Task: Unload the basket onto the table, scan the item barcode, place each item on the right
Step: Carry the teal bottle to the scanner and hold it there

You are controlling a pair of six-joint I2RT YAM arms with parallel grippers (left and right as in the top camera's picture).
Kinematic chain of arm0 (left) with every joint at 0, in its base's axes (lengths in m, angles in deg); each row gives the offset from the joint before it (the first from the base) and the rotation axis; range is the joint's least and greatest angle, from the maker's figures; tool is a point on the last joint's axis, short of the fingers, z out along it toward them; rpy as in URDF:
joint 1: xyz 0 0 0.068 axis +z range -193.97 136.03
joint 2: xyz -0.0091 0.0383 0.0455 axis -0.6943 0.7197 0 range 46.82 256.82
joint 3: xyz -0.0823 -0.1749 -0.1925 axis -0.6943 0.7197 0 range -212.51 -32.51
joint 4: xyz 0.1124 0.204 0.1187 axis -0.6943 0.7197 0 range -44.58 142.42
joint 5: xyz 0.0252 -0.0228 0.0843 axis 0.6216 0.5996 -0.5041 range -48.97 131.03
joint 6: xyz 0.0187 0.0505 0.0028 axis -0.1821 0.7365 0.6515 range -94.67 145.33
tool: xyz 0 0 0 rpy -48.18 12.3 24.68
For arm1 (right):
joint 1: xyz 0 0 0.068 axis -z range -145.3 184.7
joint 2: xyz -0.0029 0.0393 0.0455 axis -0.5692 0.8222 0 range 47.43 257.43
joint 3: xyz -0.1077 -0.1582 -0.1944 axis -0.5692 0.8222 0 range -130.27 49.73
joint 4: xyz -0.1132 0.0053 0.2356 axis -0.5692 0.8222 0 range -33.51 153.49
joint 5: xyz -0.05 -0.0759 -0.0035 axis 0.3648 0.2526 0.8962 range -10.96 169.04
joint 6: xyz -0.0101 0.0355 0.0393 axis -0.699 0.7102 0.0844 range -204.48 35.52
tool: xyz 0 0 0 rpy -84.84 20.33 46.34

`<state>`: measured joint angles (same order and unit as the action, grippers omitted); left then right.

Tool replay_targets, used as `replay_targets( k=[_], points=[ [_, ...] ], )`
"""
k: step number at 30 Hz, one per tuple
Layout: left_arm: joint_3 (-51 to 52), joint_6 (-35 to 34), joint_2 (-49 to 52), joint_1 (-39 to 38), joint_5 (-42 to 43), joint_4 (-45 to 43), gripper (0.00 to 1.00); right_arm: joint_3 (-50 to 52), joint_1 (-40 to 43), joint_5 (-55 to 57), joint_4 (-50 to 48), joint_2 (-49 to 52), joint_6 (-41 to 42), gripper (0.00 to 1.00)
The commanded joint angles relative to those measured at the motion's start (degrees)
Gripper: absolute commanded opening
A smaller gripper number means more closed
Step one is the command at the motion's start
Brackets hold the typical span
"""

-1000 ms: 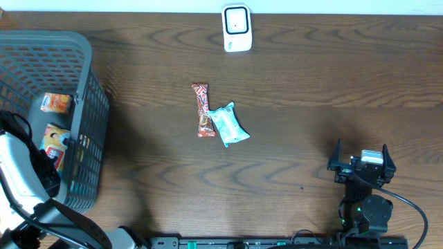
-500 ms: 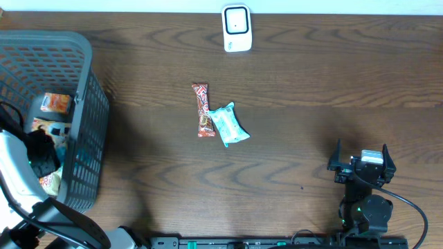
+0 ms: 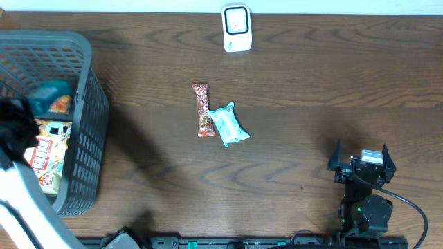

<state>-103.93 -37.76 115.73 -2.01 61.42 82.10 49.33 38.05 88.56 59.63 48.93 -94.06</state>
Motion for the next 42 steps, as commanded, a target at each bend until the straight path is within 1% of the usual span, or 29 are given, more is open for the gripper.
replay_targets(
  k=[1,3,6,9,12,15,17,21,27,30,31,36,42],
  points=[
    [-2.3,0.5,-8.7,0.1,2.6,-4.7,0.20,0.1,0.2,0.4,0.1,0.0,-0.5,0.99],
    [-2.3,0.5,-13.1,0.1,2.6,-7.0,0.20,0.1,0.2,0.4,0.1,0.0,-0.5,0.99],
    [-2.3,0.3,-18.6,0.1,4.3,-7.9,0.20,0.1,0.2,0.4,0.1,0.0,-0.6,0.99],
    [-2.3,0.3,-22.3,0.1,10.4,-7.9,0.20,0.1,0.2,0.4,0.1,0.0,-0.5,0.99],
    [-2.3,0.3,-23.6,-1.4,16.7,-7.6,0.20,0.1,0.2,0.4,0.1,0.0,-0.5,0.99],
    [-2.1,0.3,-23.5,-5.8,20.5,-7.3,0.20,0.1,0.2,0.4,0.1,0.0,-0.5,0.99],
    [-1.9,0.3,-23.1,-9.9,20.8,-7.3,0.20,0.1,0.2,0.4,0.1,0.0,-0.5,0.99],
    [-1.8,0.3,-20.7,-21.4,19.4,-7.5,0.20,0.1,0.2,0.4,0.1,0.0,-0.5,0.99],
    [-1.8,3.8,-13.8,-40.3,9.7,-7.5,0.20,0.1,0.2,0.4,0.1,0.0,-0.5,0.99],
    [-1.8,5.5,-7.9,-49.8,5.4,-7.5,0.20,0.1,0.2,0.4,0.1,0.0,-0.6,0.99],
    [-1.8,6.4,-3.4,-55.1,4.0,-7.9,0.20,0.1,0.2,0.4,0.1,0.0,-0.5,0.99],
    [-1.8,10.1,10.8,-66.3,4.0,-12.1,0.20,0.1,0.2,0.4,0.1,0.0,-0.5,0.99],
    [-1.8,16.1,25.3,-73.4,4.6,-21.0,0.21,0.1,0.2,0.4,0.1,0.0,-0.5,0.99]
  ],
)
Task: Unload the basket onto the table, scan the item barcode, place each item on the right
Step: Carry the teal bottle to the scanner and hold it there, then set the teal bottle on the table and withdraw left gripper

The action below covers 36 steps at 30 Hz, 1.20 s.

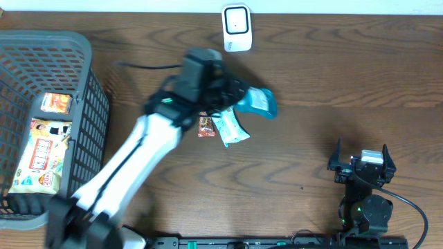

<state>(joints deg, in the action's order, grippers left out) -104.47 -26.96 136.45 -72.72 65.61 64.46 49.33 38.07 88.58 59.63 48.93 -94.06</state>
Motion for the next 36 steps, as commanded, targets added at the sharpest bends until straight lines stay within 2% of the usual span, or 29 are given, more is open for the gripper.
replay_targets(
  k=[1,5,11,18,21,22,24,36],
  points=[
    [-1.2,6.1,6.7,-3.6,0.4,-4.6,0.21,0.1,0.2,0.4,0.1,0.0,-0.5,0.99],
    [-1.2,6.4,13.9,-6.5,0.4,-8.1,0.22,0.1,0.2,0.4,0.1,0.0,-0.5,0.99],
    [-1.2,6.4,18.7,-8.3,0.4,-9.1,0.22,0.1,0.2,0.4,0.1,0.0,-0.5,0.99],
    [-1.2,9.2,19.0,-8.3,-0.5,-8.6,0.48,0.1,0.2,0.4,0.1,0.0,-0.5,0.99],
    [-1.2,9.2,19.0,-8.3,-3.5,-6.5,0.57,0.1,0.2,0.4,0.1,0.0,-0.5,0.99],
    [-1.2,9.2,19.0,-8.3,-6.1,-5.0,0.66,0.1,0.2,0.4,0.1,0.0,-0.5,0.99],
    [-1.2,9.2,19.0,-8.3,-7.8,-4.0,0.72,0.1,0.2,0.4,0.1,0.0,-0.5,0.99],
    [-1.2,12.0,18.9,-8.2,-13.7,-3.8,0.73,0.1,0.2,0.4,0.1,0.0,-0.5,0.99]
  ],
)
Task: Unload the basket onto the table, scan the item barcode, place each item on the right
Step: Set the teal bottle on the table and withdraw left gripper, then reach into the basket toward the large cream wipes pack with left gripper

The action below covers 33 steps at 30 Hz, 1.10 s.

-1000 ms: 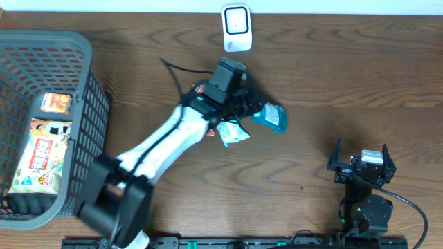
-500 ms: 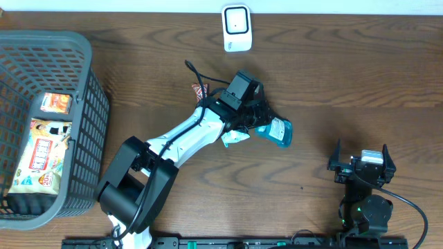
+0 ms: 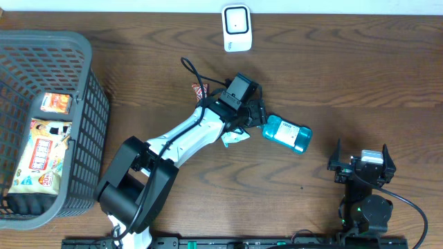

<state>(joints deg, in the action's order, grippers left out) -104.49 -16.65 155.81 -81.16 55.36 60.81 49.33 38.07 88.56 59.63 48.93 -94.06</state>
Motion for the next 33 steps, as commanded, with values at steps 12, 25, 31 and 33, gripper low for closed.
replay_targets(
  k=[12,25,31,33],
  points=[
    [-8.0,24.5,-17.9,4.0,-9.6,8.5,0.96,0.1,0.2,0.4,0.1,0.0,-0.5,0.99],
    [-11.6,11.2,-44.6,37.4,-39.5,24.8,0.98,0.1,0.2,0.4,0.1,0.0,-0.5,0.99],
    [-10.2,-20.1,-43.0,60.8,-39.2,40.7,0.98,0.1,0.2,0.4,0.1,0.0,-0.5,0.99],
    [-9.2,-29.0,-41.3,66.1,-38.3,43.3,0.98,0.1,0.2,0.4,0.1,0.0,-0.5,0.99]
  ],
)
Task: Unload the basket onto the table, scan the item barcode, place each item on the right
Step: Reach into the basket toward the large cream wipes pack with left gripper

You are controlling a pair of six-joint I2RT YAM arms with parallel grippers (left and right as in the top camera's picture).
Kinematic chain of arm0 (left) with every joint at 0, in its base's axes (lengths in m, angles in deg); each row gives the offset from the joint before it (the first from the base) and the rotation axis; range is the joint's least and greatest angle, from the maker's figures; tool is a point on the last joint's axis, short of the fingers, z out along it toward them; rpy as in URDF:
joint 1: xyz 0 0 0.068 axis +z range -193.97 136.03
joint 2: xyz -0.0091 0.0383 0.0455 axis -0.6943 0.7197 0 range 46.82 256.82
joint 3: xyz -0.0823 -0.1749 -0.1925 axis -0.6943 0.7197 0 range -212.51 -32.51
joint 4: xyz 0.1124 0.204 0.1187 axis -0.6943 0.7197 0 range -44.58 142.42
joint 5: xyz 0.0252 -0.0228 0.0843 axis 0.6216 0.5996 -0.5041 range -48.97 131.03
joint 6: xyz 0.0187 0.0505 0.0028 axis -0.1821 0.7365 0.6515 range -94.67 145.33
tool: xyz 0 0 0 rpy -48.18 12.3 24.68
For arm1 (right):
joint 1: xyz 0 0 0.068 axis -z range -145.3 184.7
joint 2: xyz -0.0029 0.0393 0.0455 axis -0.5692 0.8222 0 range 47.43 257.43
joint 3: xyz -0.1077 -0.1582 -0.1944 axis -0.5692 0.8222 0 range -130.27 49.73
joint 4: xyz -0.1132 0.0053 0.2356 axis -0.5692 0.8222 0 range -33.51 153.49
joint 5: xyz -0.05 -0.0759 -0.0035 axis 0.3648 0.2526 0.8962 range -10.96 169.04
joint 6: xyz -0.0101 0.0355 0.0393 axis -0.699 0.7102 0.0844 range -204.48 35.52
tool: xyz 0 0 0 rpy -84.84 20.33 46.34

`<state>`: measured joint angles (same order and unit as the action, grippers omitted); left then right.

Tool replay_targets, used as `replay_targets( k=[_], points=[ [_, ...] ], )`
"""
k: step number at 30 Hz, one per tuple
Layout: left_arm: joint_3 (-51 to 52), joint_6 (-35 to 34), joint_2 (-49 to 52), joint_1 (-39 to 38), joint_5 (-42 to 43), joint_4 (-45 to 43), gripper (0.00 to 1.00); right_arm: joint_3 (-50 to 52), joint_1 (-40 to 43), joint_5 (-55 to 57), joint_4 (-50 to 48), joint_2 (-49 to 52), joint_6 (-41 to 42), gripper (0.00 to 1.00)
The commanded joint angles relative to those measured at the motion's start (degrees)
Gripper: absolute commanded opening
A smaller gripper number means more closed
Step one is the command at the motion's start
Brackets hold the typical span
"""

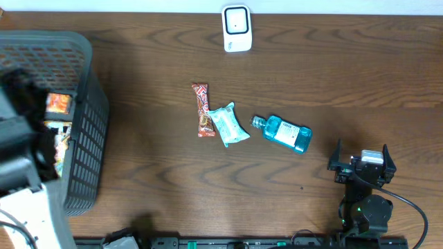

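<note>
A teal bottle [282, 133] lies on its side on the dark wood table, cap toward the left. To its left are a light teal packet [229, 124] and a red candy bar [203, 110]. The white barcode scanner [236, 28] stands at the far edge. My left arm [21, 145] hangs over the grey basket [86, 145] at the left; it is blurred and its fingers cannot be made out. My right gripper [361, 155] rests open at the near right, holding nothing.
The basket holds an orange packet [57, 102] and a larger printed pack, partly hidden by my left arm. A black rail runs along the near table edge, with the right arm's base [365, 211] on it.
My left gripper was at the bottle's cap in the middle of the table. It is now back over the basket at the left. The bottle lies alone where it was. The right arm is unchanged.
My left arm was first in the basket by a teal item. Then it held the teal bottle above the packets at mid-table. Then the bottle lay on the table right of the packet, gripper at its cap. Now the arm is over the basket again.
</note>
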<state>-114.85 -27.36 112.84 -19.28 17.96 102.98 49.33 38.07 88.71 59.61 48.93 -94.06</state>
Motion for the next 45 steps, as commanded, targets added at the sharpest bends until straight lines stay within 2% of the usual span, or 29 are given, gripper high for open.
replay_targets(
  k=[1,5,14,27,40,41,42,44,45],
  points=[
    [1.5,-22.8,3.3,7.3,0.6,2.3,0.98,0.1,0.2,0.3,0.2,0.0,-0.5,0.99],
    [1.6,-28.0,9.1,12.0,3.4,2.8,0.98,0.1,0.2,0.3,0.1,0.0,-0.6,0.99],
    [1.6,-37.2,24.4,12.5,4.5,3.1,0.98,0.1,0.2,0.3,0.2,0.0,-0.5,0.99],
    [1.6,-60.2,41.2,12.5,6.3,4.9,0.98,0.1,0.2,0.3,0.2,0.0,-0.5,0.99],
    [1.6,-61.6,55.3,12.5,4.8,2.9,0.98,0.1,0.2,0.3,0.2,0.0,-0.5,0.99],
    [1.6,-61.6,56.3,12.5,4.8,2.8,0.95,0.1,0.2,0.3,0.2,0.0,-0.5,0.99],
    [1.6,-61.5,57.6,12.5,4.8,2.8,0.71,0.1,0.2,0.3,0.2,0.0,-0.5,0.99],
    [1.6,-59.5,59.0,12.5,4.8,2.8,0.38,0.1,0.2,0.3,0.1,0.0,-0.5,0.99],
    [1.6,-58.6,59.2,12.5,4.9,2.8,0.30,0.1,0.2,0.3,0.2,0.0,-0.5,0.99]
  ],
)
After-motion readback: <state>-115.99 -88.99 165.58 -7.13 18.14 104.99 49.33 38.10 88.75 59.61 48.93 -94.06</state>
